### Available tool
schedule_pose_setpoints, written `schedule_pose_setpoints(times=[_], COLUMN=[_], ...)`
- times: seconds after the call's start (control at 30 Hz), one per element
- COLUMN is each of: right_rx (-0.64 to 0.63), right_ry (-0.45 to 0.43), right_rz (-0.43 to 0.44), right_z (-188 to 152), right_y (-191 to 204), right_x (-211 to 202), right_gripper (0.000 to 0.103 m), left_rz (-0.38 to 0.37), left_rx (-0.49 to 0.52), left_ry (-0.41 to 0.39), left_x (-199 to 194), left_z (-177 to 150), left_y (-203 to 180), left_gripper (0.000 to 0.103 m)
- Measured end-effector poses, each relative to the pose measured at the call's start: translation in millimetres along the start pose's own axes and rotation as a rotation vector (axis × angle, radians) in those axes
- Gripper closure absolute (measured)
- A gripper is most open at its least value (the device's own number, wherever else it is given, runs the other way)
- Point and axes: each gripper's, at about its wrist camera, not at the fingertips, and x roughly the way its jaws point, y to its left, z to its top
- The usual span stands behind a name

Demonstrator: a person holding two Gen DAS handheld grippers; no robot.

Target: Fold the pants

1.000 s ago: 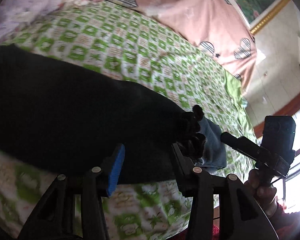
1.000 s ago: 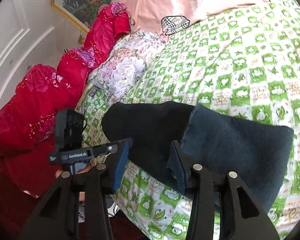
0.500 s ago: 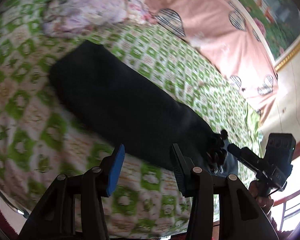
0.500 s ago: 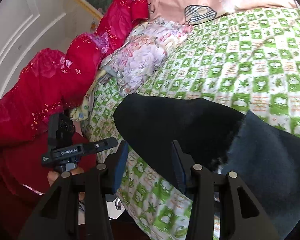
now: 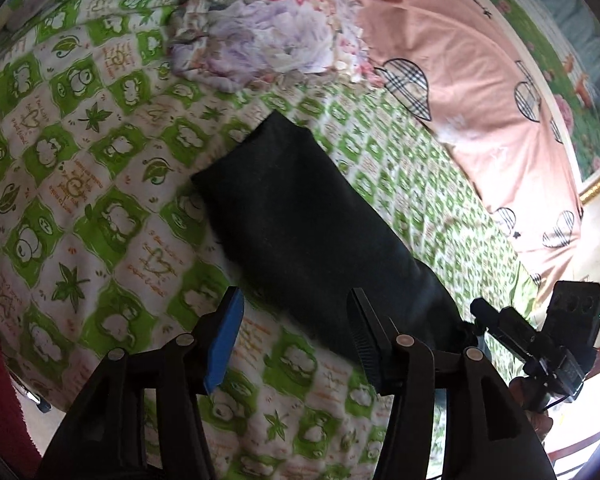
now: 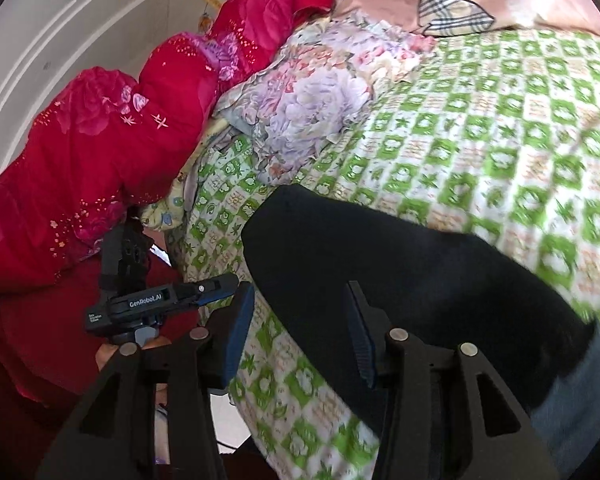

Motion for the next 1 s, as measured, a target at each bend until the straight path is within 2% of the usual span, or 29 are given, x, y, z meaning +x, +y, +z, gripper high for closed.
schedule_pose_setpoints(times=[0.2, 0.43, 0.73, 0.87, 0.93, 1.0], right_rx=[-0.069, -0.151, -0.211, -0.236, -0.256, -0.272], right_ry=[0.048, 0.162, 0.313, 0.387, 0.417, 0.408], right_rz=[-0.013, -0.015, -0.012, 0.029, 0.038, 0.041], right_z=[38, 76, 97, 98, 96, 96], right_y=[8, 2, -10, -12, -9, -6], right_x=[39, 112, 189, 217, 225, 224], right_gripper=[0.051, 0.05, 0.05, 0.051, 0.065, 0.071], left_rz=[0.006, -0.008, -0.025, -0.023, -0.02, -0.022], left_rx=[-0.025, -0.099, -0.127, -0.121, -0.11, -0.092], left_ry=[0.005, 0.028, 0.048, 0.037, 0.028, 0.026], left_x=[13, 33, 56, 61, 63, 66], left_z=[16, 30, 38, 44, 46, 48], left_y=[7, 26, 40, 39, 37, 35], left_gripper=[0.046, 0.046, 0.046, 0.046, 0.048, 0.055])
